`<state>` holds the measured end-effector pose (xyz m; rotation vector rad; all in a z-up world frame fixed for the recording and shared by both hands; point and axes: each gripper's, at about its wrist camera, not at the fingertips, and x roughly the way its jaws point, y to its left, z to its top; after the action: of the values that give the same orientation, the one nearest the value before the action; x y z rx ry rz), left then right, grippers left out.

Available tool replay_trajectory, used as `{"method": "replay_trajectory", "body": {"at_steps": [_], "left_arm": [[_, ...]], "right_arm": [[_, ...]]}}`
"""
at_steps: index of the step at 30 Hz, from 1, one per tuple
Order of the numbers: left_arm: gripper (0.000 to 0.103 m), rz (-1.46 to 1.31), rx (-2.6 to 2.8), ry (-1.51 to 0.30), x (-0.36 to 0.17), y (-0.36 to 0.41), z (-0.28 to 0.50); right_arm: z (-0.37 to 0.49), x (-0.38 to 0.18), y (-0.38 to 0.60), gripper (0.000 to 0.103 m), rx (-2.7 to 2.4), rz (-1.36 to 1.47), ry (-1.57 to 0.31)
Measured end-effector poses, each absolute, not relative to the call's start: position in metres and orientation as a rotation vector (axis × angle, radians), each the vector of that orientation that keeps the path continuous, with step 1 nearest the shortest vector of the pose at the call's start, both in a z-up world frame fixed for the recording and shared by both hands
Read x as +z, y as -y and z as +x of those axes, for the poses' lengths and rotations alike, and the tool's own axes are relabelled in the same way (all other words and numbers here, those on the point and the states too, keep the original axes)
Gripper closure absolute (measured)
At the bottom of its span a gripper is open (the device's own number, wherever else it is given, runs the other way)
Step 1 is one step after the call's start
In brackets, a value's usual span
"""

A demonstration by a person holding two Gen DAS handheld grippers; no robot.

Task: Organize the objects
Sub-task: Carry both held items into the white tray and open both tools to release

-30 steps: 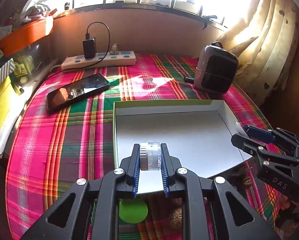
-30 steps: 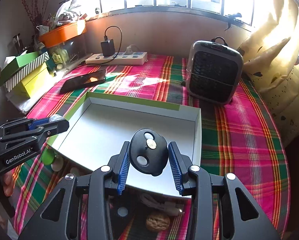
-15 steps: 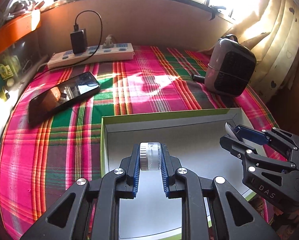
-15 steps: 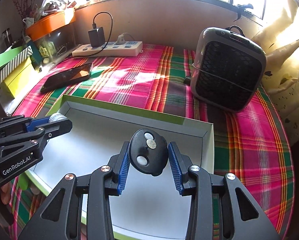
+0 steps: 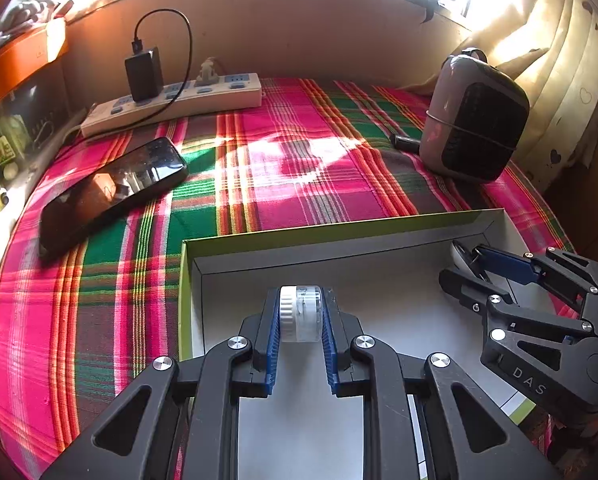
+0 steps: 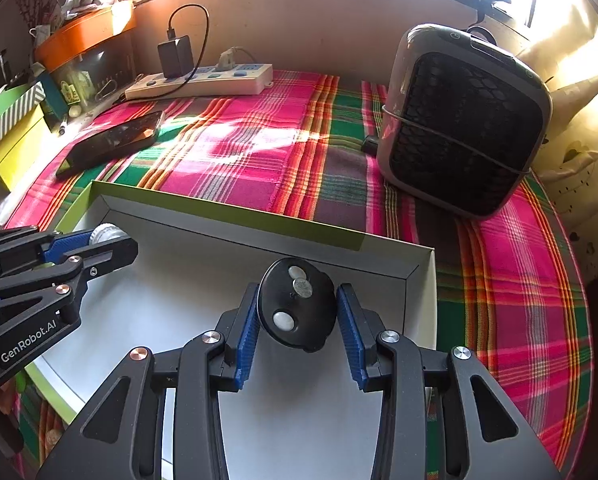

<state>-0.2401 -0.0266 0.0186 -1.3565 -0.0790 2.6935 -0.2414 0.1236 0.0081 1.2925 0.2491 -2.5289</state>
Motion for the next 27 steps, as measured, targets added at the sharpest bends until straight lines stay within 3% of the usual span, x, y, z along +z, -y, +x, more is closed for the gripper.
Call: {"method": "replay_trajectory", "body": {"at_steps": [18, 27], "left_arm": [[0.08, -1.368, 2.707, 0.037, 0.0164, 0.025, -0.2417], [0.066, -1.361, 2.701, 0.091, 0.0199, 0.0283, -0.235]], "right_arm": [[-0.244, 0.0074, -0.1231, 0.064, -2.534, 1.32, -0.239], [-0.2372, 0.0125, -0.1279, 0.056, -2.56, 1.306, -0.207]]}}
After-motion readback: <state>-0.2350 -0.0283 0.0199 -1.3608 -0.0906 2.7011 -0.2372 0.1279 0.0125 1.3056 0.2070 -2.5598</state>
